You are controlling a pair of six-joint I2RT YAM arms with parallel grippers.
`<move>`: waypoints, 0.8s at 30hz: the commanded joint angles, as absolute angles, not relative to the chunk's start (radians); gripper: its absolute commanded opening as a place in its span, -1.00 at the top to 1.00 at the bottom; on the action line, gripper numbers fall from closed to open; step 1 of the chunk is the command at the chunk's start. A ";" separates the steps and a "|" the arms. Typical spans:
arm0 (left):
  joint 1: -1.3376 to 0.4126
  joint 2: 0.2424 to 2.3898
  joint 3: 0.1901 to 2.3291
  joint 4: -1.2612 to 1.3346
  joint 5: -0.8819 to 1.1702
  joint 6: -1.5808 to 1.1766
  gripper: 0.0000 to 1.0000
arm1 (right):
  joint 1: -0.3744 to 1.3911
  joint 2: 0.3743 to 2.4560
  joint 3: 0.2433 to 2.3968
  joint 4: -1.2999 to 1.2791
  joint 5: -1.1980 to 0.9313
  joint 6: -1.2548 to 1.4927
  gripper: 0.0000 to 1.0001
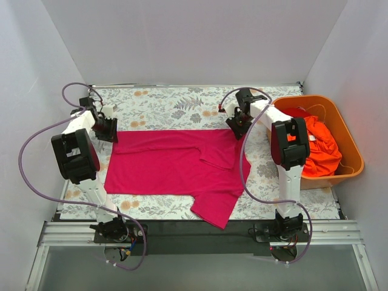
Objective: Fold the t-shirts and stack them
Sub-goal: Fold the tshirt
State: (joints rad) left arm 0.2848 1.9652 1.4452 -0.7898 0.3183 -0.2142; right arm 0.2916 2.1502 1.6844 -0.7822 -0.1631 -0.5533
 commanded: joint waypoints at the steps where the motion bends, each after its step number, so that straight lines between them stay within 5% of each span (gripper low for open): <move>1: 0.270 1.944 1.496 -0.738 0.337 -0.276 0.38 | 0.284 2.198 1.758 -0.758 -0.107 -0.561 0.49; 10: 0.222 2.028 1.482 -0.678 0.242 -0.373 0.38 | 0.282 2.290 1.862 -0.758 -0.063 -0.580 0.49; 24: 0.224 2.368 1.877 -0.733 0.176 -0.397 0.42 | 0.276 2.460 2.112 -0.644 0.061 -0.604 0.40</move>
